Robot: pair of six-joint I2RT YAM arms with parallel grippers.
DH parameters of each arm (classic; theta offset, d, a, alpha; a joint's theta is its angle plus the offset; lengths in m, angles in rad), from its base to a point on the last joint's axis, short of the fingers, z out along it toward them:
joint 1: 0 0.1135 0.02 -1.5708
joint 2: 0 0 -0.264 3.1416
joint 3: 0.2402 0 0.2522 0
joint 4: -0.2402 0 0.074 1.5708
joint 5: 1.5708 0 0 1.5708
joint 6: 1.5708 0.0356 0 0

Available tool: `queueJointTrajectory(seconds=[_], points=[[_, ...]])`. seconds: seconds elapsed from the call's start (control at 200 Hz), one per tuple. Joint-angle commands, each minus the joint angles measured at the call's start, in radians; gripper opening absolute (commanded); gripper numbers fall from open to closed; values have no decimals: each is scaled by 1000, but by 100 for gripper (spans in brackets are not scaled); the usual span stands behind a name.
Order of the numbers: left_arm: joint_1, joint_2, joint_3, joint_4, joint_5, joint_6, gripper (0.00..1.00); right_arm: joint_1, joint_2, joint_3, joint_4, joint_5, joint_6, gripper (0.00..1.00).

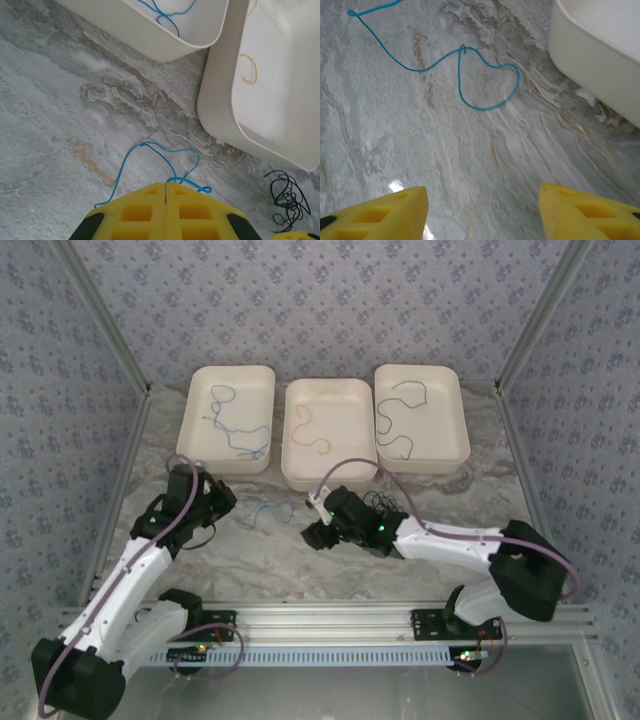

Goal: Untangle the cables

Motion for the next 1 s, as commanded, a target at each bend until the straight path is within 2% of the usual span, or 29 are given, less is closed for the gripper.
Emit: queueJointTrajectory(seconds=[0.0, 0.075, 0.14, 0.315, 0.47, 0.58, 0.994], points=[[15, -59, -7, -6, -28, 4, 0, -33, 103, 130, 28, -99, 8, 62], [16, -76, -20, -7, -23, 3, 0, -44, 195, 228, -15, -123, 54, 60], [18, -83, -27, -6, -15, 1, 0, -44, 274, 323, -78, -147, 87, 55], [22, -101, -33, -16, -13, -1, 0, -38, 443, 544, -255, -118, 131, 51], [24, -106, -33, -17, -5, 0, 0, -60, 528, 623, -310, -203, 148, 51], [24, -110, -42, -15, -8, -1, 0, -54, 578, 673, -348, -238, 137, 45], [24, -124, -49, -14, 6, 1, 0, -73, 703, 804, -401, -252, 143, 35]])
